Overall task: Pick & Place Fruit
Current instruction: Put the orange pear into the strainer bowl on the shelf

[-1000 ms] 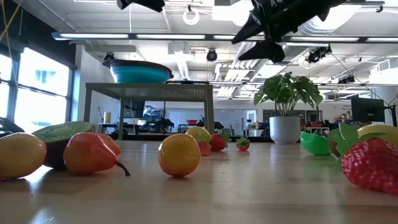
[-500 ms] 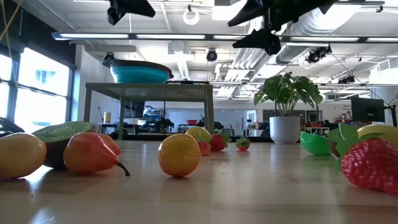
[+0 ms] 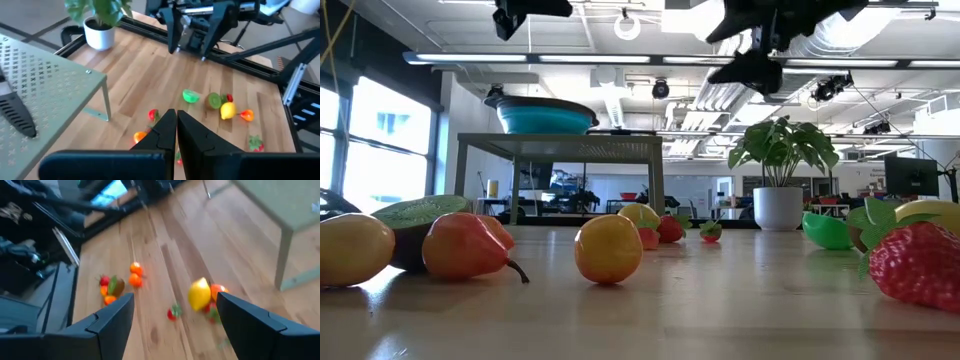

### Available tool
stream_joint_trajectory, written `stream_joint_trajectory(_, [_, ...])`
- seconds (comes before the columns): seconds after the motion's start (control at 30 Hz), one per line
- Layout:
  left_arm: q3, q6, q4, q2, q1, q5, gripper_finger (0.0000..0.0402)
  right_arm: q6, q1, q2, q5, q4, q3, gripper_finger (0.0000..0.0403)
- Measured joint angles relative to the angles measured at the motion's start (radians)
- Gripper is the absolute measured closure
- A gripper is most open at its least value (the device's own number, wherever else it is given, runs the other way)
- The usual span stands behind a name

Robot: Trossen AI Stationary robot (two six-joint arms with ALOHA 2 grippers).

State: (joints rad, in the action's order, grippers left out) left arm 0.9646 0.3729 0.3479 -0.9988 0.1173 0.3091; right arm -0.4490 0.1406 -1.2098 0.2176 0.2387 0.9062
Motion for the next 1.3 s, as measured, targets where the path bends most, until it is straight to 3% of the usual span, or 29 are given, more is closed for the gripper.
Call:
stream_joint_trajectory(0.33, [0.0,0.14,0.01,-0.006,0.079,0.135,0.039,0.019,-0.015,0.0,-0.005,0.061,0.0,0.0127])
stream_joint_trajectory(0.53, [0.0,0.202,0.015,-0.014,0.163,0.261,0.0399,0.035,-0.042,0.0,-0.005,-0.117,0.0,0.0127])
stream_joint_trajectory(0.67, [0.0,0.3,0.066,-0.017,0.212,0.291,0.0401,0.082,-0.05,0.0,-0.007,-0.266,0.0,0.0127])
stream_joint_trajectory(0.83, [0.0,0.494,0.19,-0.048,0.28,0.302,0.0401,0.097,-0.049,0.0,-0.08,-0.355,0.0,0.0127])
stream_joint_trajectory(1.07, [0.054,0.62,0.289,-0.135,0.365,0.302,0.0401,0.114,-0.049,0.0,-0.166,-0.356,0.0,0.0127])
stream_joint_trajectory(1.3, [0.208,0.75,0.66,-0.246,0.395,0.251,0.0401,0.105,-0.049,0.0,-0.16,-0.356,0.0,0.0127])
